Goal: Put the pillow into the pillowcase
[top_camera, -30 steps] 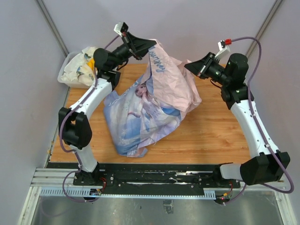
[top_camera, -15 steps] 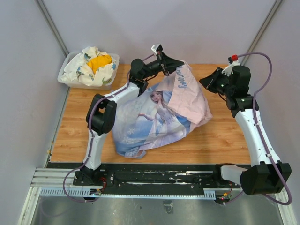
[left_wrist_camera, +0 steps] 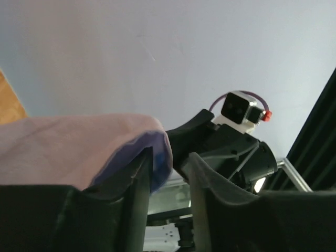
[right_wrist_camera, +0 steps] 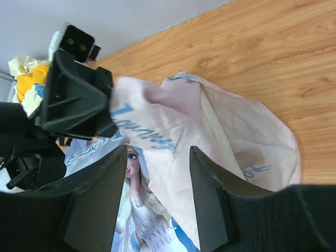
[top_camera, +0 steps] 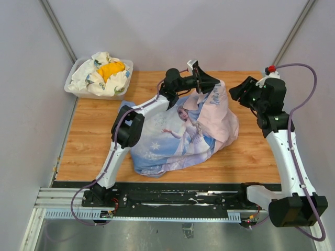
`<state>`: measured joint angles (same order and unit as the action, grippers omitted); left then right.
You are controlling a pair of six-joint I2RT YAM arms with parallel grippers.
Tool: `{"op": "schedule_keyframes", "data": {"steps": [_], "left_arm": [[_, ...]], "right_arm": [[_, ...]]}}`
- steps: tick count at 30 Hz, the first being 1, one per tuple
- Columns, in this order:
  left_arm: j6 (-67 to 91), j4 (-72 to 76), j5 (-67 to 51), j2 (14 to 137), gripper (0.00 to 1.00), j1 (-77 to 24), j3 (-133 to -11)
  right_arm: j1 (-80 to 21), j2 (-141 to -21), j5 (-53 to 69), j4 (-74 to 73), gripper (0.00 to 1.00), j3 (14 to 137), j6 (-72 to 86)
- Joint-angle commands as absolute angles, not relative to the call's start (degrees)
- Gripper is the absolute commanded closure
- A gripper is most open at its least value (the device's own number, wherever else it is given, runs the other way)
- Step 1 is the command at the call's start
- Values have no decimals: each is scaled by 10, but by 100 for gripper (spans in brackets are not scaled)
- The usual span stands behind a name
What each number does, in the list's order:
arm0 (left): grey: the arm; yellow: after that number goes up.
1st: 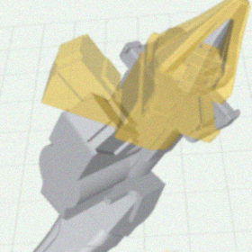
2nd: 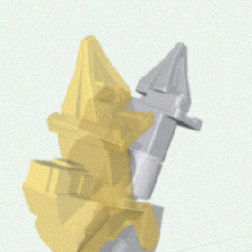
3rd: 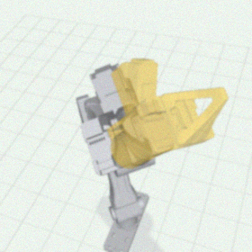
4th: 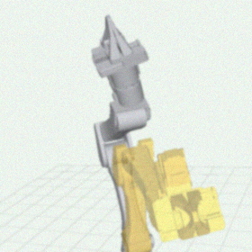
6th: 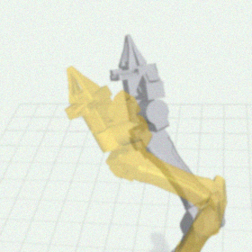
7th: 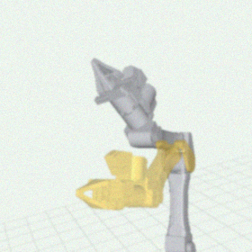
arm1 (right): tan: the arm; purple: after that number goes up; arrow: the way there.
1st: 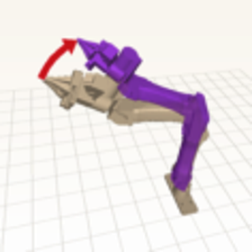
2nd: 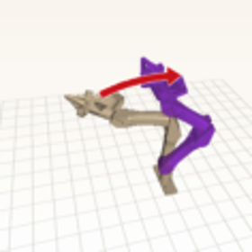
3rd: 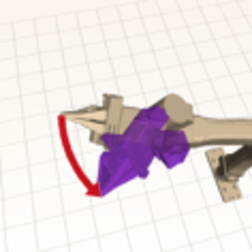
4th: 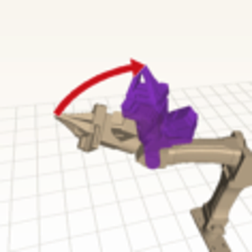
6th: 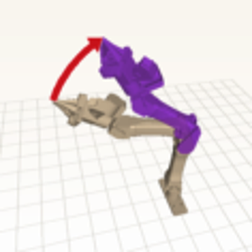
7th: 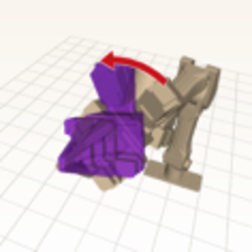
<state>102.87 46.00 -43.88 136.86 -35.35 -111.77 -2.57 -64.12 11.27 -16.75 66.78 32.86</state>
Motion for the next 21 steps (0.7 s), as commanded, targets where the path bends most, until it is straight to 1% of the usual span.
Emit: {"op": "schedule_keyframes", "data": {"steps": [1,2,3,4,5,9,11,13,16,18,21], "left_arm": [[917,326,-463,1373,58,-363,-1166],[917,329,-465,1371,51,-363,-1160],[924,338,-467,1368,37,-360,-1150],[922,336,-470,1365,19,-358,-1146],[910,320,-474,1361,14,-354,-1146],[783,166,-451,1320,12,-333,-1150],[708,67,-427,1302,13,-320,-1173],[658,4,-401,1278,14,-307,-1172],[614,-39,-376,1234,14,-285,-1146],[601,-43,-373,1202,15,-271,-1112],[589,-33,-374,1146,16,-248,-1045]], "right_arm": [[-9,-606,71,-178,47,681,317],[-9,-605,71,-180,46,687,316],[-9,-605,73,-184,46,691,314],[-9,-607,77,-189,45,694,313],[-9,-609,80,-192,43,697,312],[-9,-604,86,-193,42,688,314],[-9,-604,91,-198,40,687,311],[-9,-606,99,-205,40,688,309],[-10,-614,118,-217,40,683,304],[-14,-623,137,-222,40,677,301],[-33,-661,162,-252,46,684,284]]}}
